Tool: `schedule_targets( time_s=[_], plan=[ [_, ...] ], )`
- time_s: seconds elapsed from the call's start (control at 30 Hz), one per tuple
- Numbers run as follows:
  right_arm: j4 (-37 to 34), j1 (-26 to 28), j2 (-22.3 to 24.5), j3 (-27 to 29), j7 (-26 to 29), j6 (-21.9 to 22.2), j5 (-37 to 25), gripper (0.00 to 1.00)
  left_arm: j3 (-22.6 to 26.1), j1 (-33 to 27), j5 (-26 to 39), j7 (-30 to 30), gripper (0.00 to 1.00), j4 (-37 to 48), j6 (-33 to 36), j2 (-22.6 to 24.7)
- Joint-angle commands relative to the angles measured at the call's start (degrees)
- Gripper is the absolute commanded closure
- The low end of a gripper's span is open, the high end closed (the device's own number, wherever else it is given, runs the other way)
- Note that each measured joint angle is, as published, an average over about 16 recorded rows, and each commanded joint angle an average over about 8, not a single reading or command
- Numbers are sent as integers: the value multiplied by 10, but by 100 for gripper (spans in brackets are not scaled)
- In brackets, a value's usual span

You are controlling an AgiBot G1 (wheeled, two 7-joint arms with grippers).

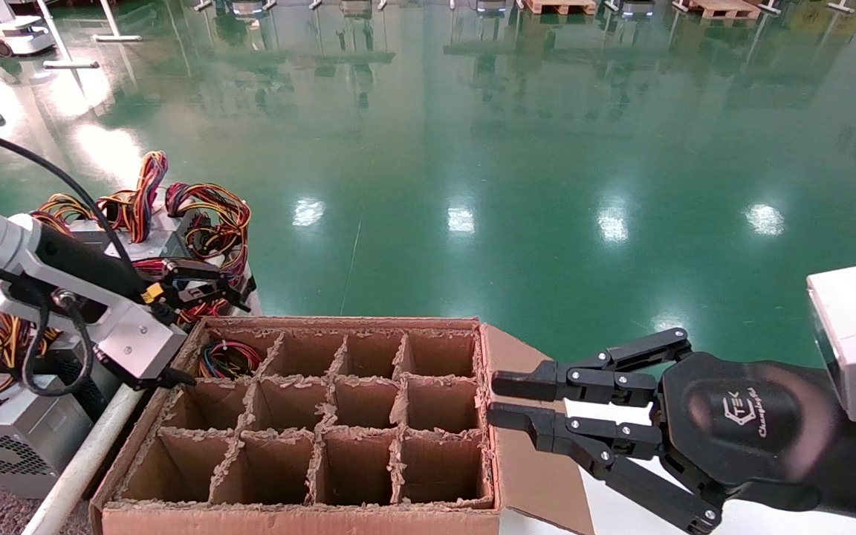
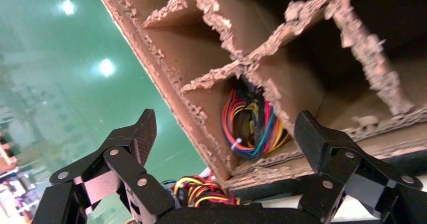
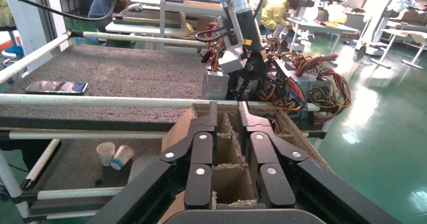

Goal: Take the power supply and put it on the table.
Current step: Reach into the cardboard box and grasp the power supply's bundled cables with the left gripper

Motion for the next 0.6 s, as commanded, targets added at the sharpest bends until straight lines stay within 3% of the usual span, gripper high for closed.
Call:
schedule_targets(
  time_s=[0.03,0.6],
  plan=[
    [0,0,0,0,0,0,0,0,4,-6,6,26,0,23,-8,10],
    [0,0,0,0,0,0,0,0,8,-5,16,120,0,125,-85,46]
  ],
)
